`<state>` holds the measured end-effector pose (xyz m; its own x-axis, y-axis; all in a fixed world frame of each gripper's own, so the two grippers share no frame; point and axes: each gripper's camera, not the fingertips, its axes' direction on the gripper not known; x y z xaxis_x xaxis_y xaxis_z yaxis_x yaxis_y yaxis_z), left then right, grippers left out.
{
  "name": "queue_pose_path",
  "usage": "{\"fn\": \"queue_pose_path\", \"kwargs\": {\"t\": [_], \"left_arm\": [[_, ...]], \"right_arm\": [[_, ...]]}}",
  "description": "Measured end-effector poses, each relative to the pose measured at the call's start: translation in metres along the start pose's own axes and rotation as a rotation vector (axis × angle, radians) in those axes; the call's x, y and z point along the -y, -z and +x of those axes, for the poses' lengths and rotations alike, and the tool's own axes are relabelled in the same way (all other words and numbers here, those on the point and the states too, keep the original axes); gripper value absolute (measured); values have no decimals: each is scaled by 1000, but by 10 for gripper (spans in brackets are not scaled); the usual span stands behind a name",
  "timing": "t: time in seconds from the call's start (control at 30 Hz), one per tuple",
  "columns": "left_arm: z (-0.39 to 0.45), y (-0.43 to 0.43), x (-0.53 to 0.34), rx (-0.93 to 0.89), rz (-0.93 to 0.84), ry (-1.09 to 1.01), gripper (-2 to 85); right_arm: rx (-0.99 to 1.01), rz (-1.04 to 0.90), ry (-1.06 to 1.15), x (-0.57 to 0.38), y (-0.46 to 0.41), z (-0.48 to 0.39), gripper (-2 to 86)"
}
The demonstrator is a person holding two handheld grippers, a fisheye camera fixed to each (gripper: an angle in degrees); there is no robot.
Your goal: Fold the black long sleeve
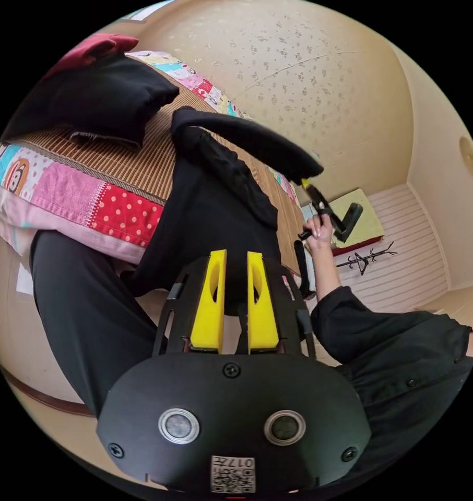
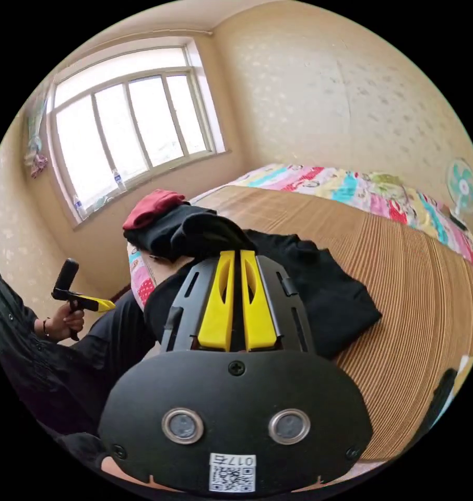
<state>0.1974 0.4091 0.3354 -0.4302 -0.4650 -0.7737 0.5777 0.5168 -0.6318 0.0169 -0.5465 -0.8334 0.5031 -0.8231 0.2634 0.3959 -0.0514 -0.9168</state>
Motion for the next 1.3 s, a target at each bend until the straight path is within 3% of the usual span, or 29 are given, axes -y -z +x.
{"fn": "queue_pose_path", "kwargs": {"t": [0.07, 0.27, 0.47, 0.53, 0.73, 0.93, 1.1, 1.23, 1.3], "left_arm": [[-3, -3, 3, -4, -10, 11, 68], [-4, -16, 23, -14, -67, 22, 68], [17, -15, 46, -9, -49, -27, 68], [20, -14, 50, -7, -45, -21, 68], [13, -7, 46, 11, -37, 29, 68], [8, -3, 44, 3, -14, 83, 68], [20, -8, 45, 1, -3, 71, 68], [31, -26, 46, 7, -36, 57, 68], [39, -32, 51, 29, -44, 30, 68]], "right_arm": [[-56, -127, -361, -77, -7, 55, 28], [131, 59, -671, -151, 12, 75, 67], [159, -165, -690, -98, -69, 80, 89], [63, -242, -700, -75, -88, 73, 70], [-220, -597, -339, 30, -113, 15, 36], [-295, -420, -125, 110, -67, -16, 33], [-352, -308, -321, 105, -43, 28, 41], [-304, -429, -648, 21, -86, 95, 65], [-304, -423, -660, -14, -93, 83, 65]]}}
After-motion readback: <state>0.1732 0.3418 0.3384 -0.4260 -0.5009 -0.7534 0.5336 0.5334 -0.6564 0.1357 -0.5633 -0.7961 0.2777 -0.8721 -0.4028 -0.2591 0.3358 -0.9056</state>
